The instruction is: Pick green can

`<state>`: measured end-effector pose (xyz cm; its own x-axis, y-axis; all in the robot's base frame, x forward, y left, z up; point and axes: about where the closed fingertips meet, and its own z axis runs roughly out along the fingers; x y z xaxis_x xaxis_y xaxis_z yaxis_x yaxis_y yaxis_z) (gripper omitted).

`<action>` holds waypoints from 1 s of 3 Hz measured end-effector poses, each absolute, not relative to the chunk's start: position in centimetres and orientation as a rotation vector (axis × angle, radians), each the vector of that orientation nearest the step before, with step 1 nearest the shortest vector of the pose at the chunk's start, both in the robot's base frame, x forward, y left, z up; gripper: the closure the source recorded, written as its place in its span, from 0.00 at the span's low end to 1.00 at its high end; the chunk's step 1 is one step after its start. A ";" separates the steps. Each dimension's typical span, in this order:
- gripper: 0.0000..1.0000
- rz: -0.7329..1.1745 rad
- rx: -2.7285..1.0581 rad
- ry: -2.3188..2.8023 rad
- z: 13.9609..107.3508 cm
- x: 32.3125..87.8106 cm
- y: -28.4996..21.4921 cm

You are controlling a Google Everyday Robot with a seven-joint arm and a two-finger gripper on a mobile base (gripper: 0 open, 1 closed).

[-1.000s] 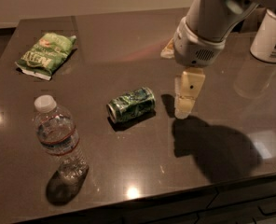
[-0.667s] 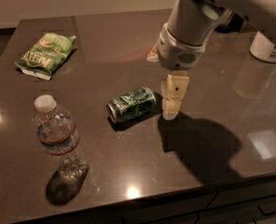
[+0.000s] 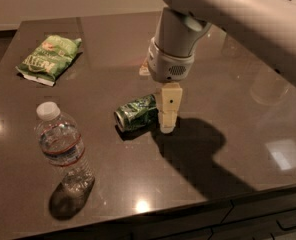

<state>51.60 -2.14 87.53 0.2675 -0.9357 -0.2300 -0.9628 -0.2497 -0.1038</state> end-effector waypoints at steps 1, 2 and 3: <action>0.00 0.191 -2.367 1.746 86.2 51.5 -1.1; 0.21 0.212 -2.399 1.739 85.3 51.2 -0.5; 0.44 0.229 -2.400 1.731 85.5 50.8 -0.4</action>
Offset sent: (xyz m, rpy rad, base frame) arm -0.0085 0.0170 -0.0291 -0.0411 0.0700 0.0672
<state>50.79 -0.42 85.51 0.3130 -0.9229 -0.2242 -0.9495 -0.3098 -0.0502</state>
